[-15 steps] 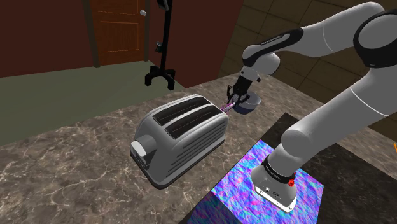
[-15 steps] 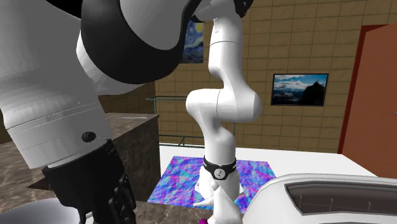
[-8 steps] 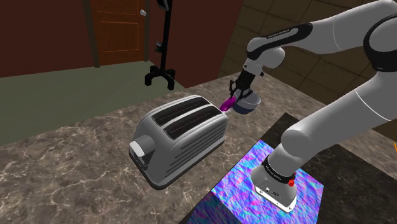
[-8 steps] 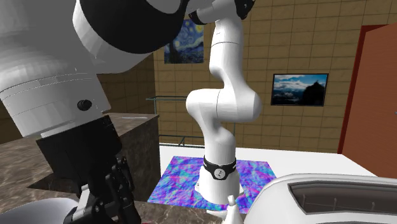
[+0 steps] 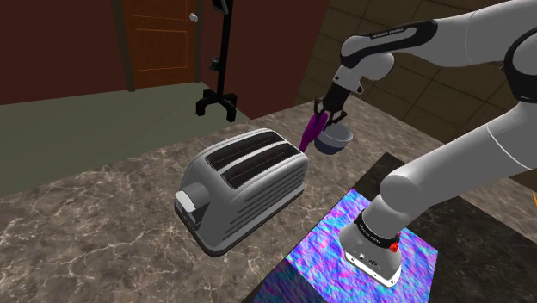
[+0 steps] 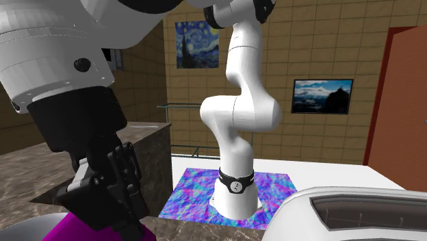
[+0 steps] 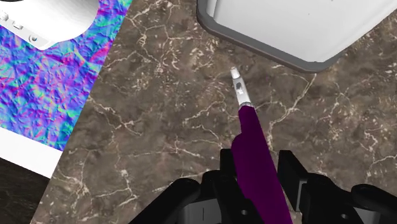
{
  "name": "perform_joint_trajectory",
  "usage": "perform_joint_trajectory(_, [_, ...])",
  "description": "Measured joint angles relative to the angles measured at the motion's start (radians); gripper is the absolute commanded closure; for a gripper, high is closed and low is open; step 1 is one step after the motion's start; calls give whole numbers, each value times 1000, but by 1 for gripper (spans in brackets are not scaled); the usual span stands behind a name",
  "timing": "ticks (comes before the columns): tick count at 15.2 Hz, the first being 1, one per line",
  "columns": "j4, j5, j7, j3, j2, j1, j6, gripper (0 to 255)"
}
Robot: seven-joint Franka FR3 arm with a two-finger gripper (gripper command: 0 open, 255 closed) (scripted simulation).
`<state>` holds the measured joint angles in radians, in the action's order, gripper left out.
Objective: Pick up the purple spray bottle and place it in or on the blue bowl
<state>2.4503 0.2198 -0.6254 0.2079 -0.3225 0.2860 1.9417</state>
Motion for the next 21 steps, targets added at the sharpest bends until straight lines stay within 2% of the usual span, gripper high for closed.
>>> perform_joint_trajectory(15, [-140, -21, -56, -8, -67, 4, -199, 255])
perform_joint_trajectory(21, [-262, -46, 60, 77, 53, 42, -229, 255])
